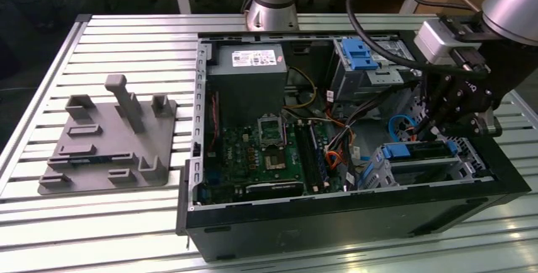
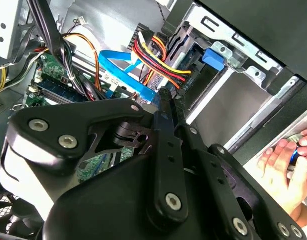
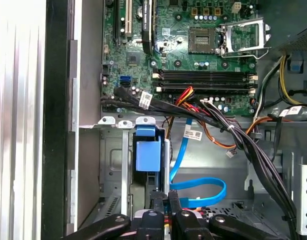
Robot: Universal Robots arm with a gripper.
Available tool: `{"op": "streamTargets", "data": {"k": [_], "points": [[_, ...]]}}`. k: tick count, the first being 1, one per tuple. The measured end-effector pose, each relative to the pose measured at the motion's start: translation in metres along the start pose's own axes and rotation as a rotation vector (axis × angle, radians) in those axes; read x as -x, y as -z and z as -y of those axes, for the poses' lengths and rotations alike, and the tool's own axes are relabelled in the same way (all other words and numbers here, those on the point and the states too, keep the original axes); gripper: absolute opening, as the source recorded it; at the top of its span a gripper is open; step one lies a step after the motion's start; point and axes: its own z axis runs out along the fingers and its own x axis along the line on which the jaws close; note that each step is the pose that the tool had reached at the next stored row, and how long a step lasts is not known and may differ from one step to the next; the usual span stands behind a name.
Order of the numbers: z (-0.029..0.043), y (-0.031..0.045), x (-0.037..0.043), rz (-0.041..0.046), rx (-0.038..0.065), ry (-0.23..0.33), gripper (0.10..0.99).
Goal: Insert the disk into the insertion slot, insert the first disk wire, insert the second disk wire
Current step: 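Insert the second disk wire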
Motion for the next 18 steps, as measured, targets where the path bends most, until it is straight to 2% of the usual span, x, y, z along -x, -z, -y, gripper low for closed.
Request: {"op": "streamTargets", "data": {"k": [3, 18], "points": [[0.0, -0.0005, -0.0013, 0.0054, 0.0, 0.0, 0.157], [0.0004, -0.0011, -0.0055, 0.0055, 0.001, -0.001, 0.157]]}}
